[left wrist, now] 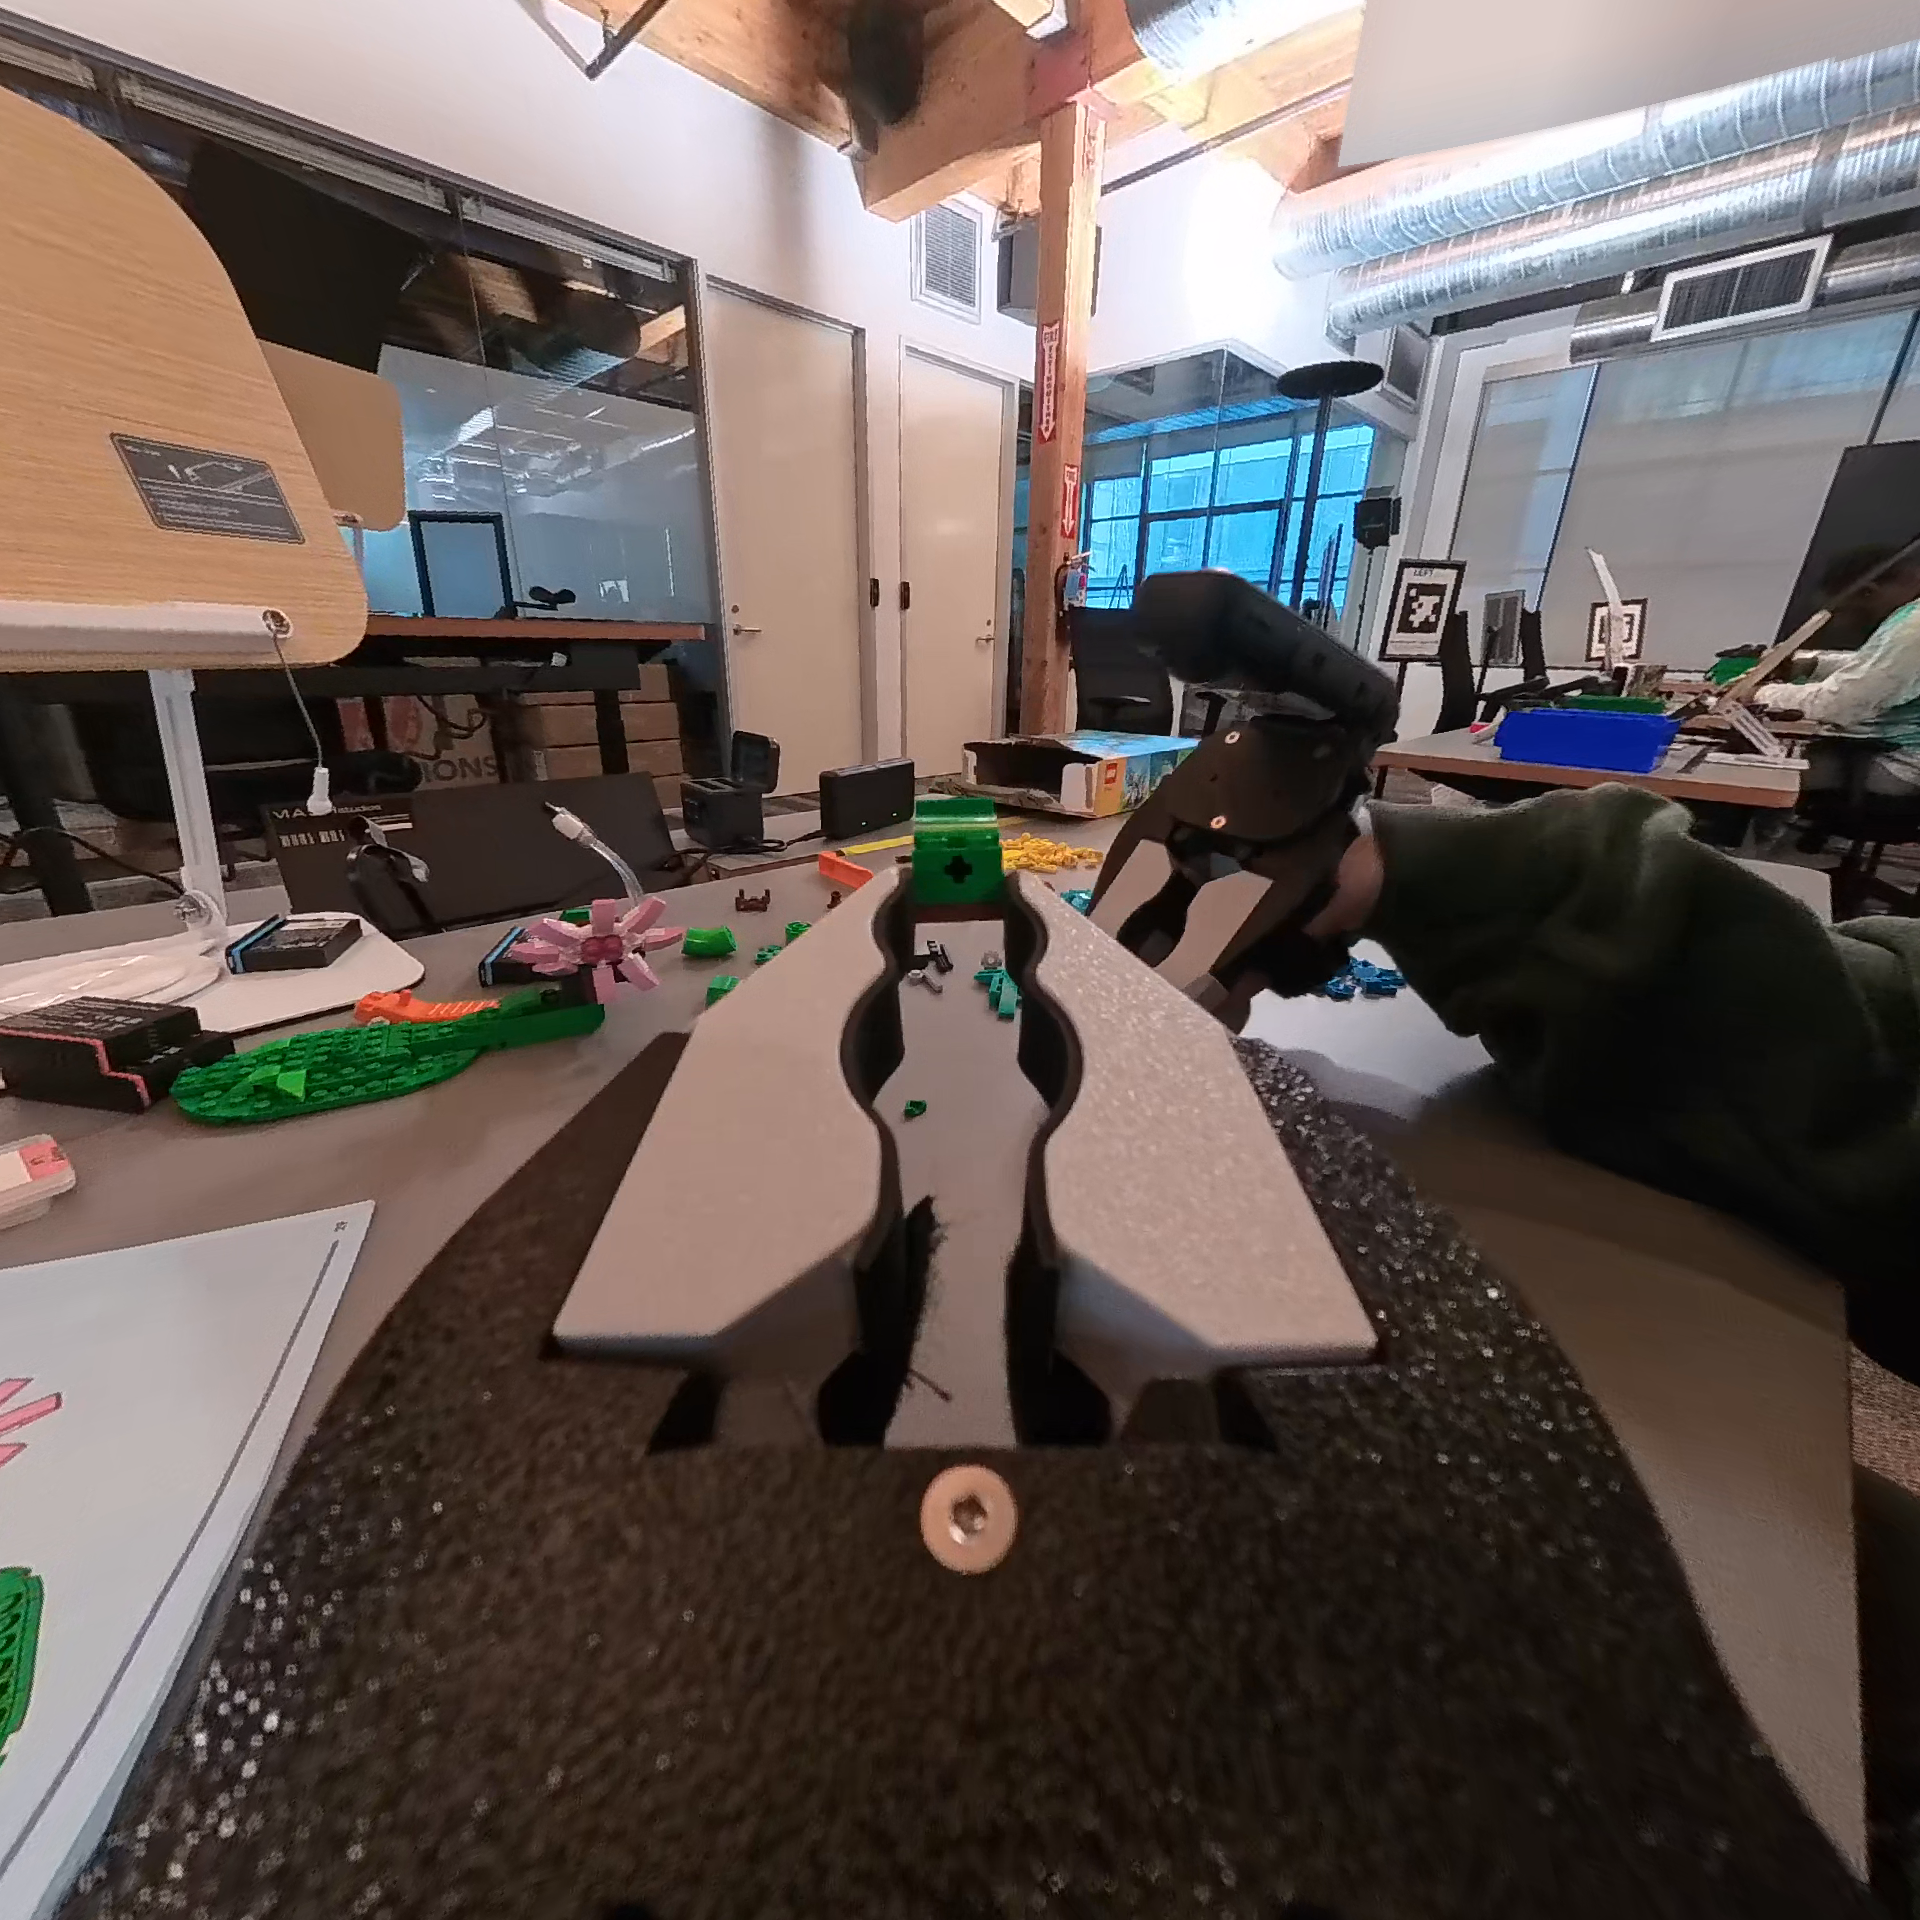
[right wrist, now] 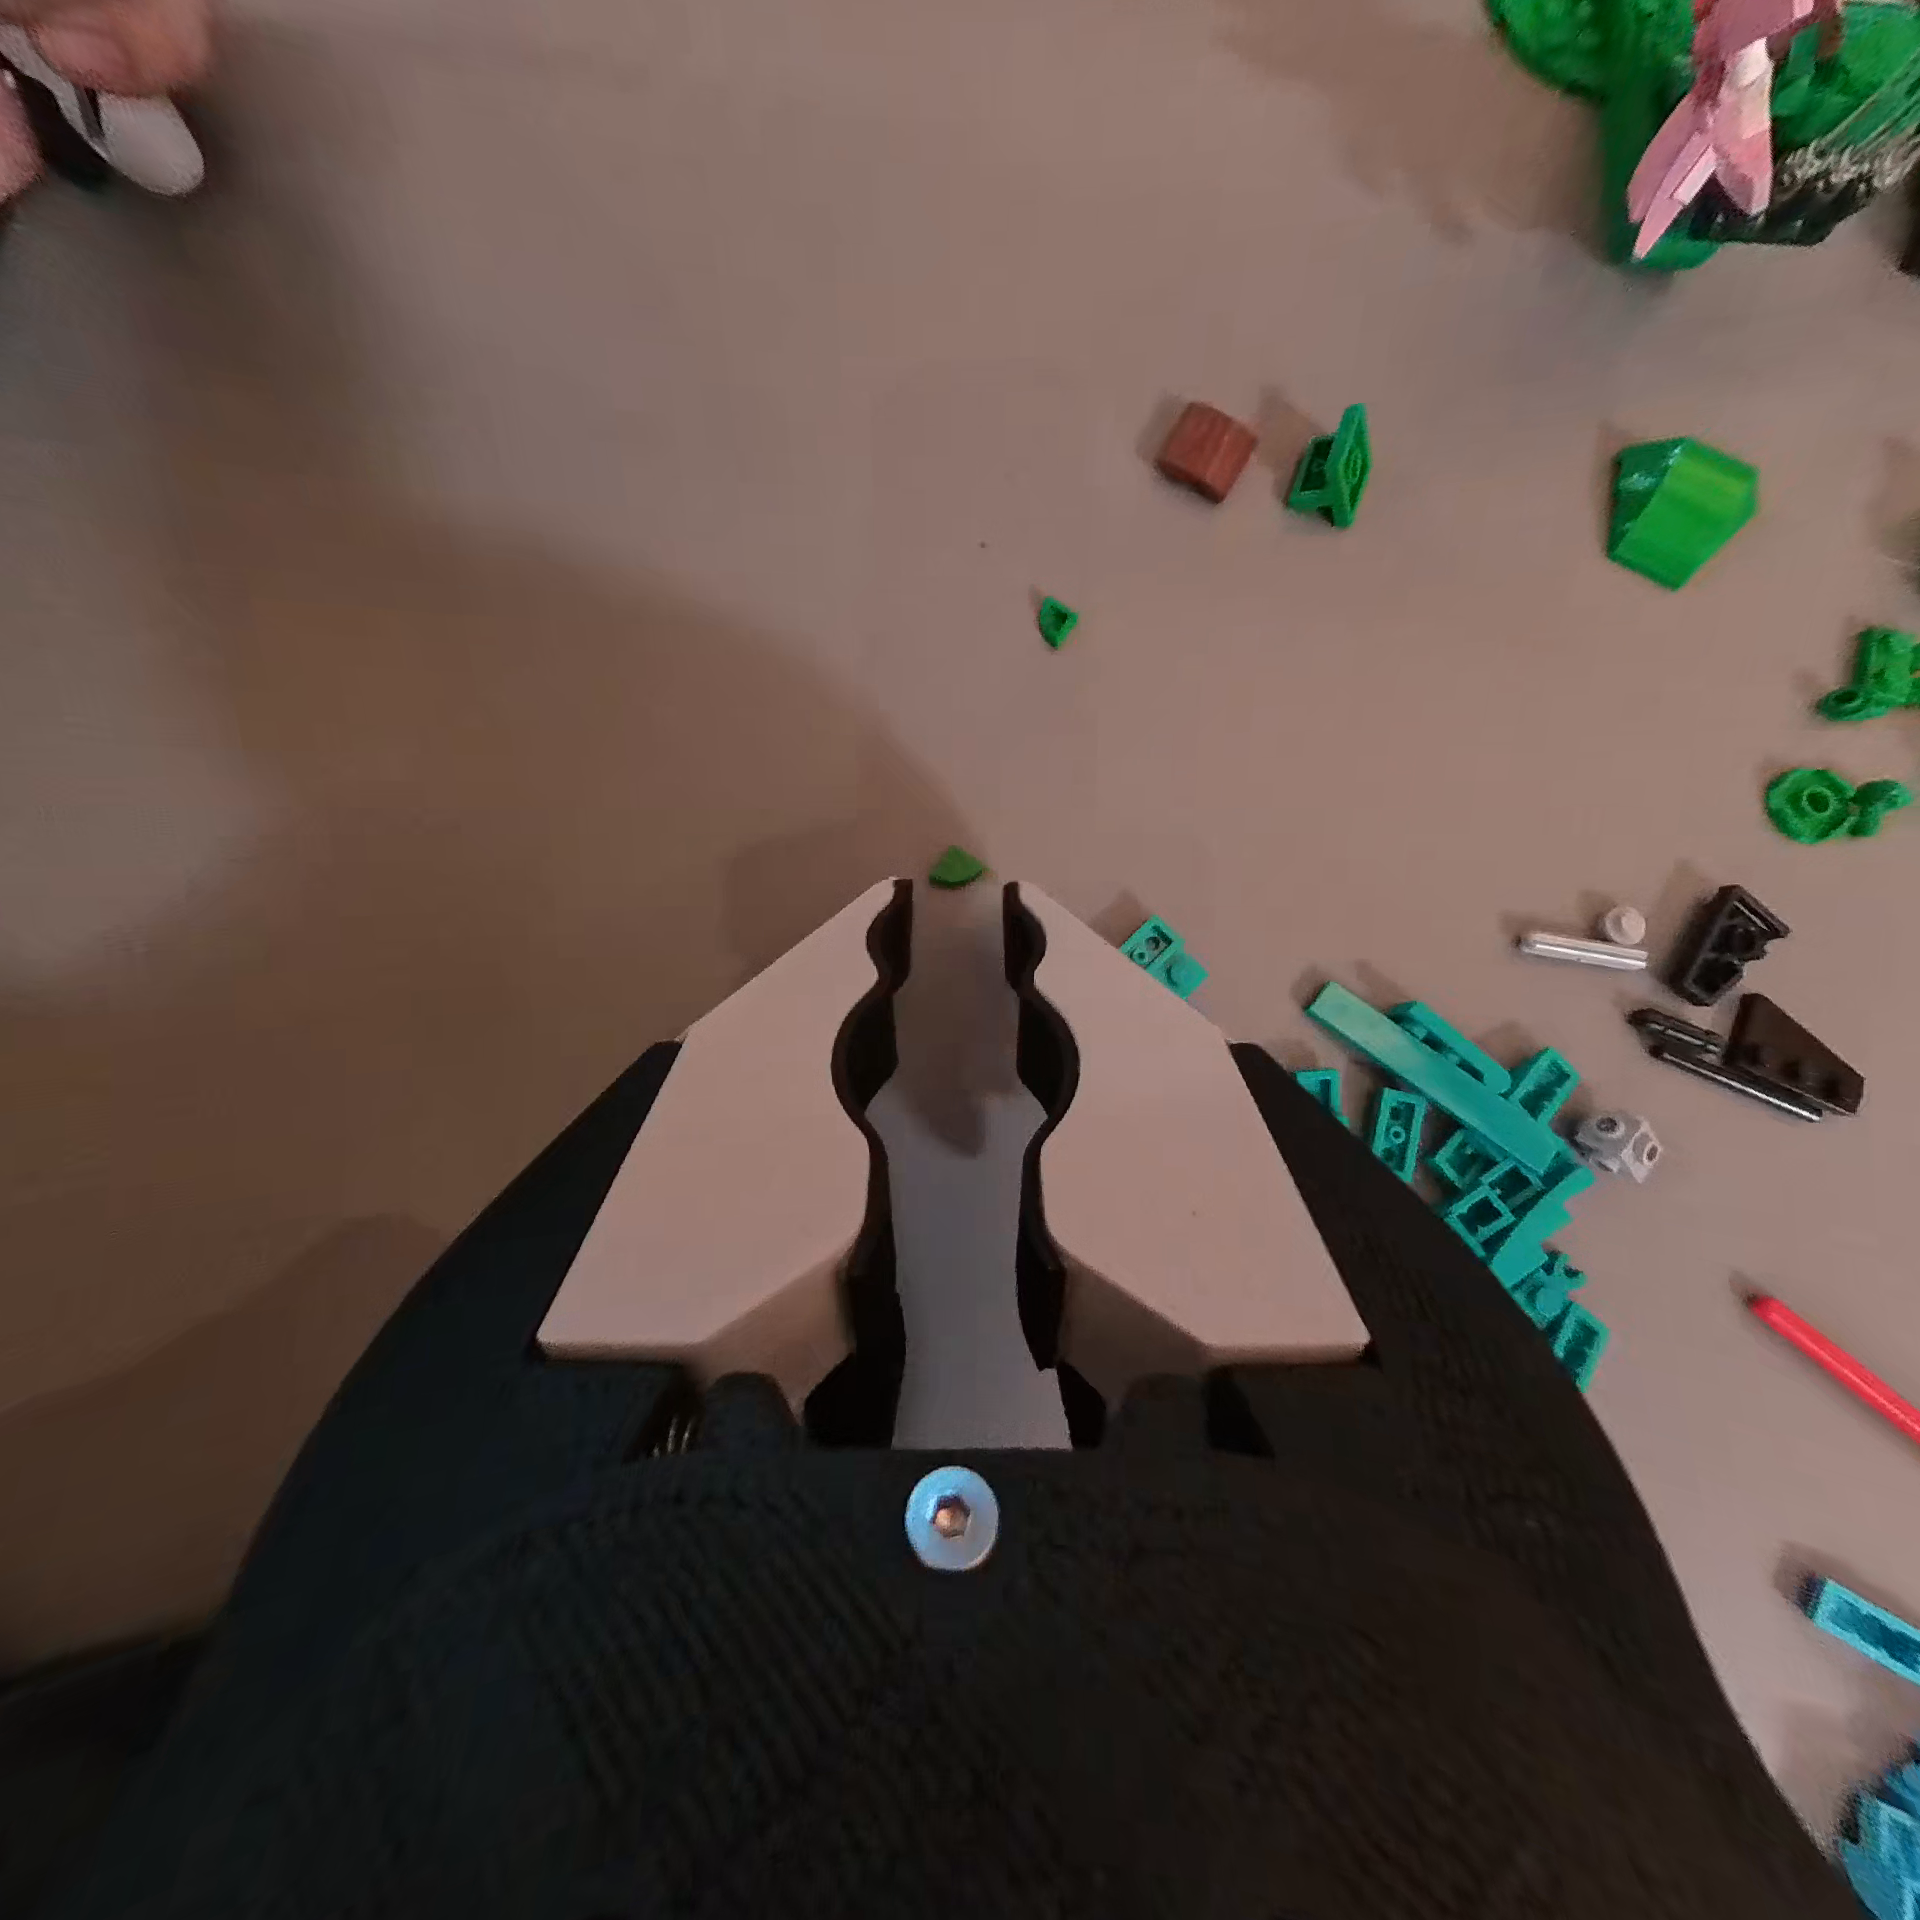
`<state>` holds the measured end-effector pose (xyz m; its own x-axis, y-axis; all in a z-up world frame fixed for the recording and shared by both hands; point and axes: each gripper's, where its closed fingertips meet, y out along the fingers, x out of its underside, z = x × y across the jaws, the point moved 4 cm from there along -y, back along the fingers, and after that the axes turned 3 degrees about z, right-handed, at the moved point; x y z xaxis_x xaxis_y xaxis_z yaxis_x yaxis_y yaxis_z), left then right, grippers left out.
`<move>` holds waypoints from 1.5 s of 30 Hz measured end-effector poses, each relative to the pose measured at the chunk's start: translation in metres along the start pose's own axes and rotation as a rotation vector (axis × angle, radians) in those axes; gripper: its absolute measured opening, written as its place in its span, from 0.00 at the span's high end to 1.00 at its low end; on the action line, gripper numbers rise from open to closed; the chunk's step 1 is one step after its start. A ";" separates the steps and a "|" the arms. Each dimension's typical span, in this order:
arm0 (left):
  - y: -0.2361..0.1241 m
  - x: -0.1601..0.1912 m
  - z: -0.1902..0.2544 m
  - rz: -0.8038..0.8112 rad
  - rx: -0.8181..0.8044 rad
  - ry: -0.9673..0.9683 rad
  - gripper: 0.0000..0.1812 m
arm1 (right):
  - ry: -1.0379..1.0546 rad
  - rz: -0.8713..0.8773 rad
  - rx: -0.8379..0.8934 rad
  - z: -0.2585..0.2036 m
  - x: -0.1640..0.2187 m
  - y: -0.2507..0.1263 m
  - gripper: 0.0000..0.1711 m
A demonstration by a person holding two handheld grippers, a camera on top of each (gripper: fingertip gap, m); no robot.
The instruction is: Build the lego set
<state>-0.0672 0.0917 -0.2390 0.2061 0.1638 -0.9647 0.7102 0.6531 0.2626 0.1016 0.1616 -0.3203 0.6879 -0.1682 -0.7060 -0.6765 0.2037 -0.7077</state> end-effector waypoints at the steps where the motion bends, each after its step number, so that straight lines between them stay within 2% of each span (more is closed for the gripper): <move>1: 0.000 0.000 0.000 0.000 0.001 0.000 0.92 | -0.002 0.003 0.001 0.000 0.000 0.001 0.91; 45: 0.003 0.003 0.007 -0.023 0.046 0.013 0.93 | -0.029 0.045 -0.060 -0.007 -0.004 0.010 0.89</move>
<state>-0.0600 0.0893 -0.2407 0.1811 0.1593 -0.9705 0.7450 0.6220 0.2411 0.0905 0.1574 -0.3250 0.6635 -0.1321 -0.7364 -0.7207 0.1516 -0.6765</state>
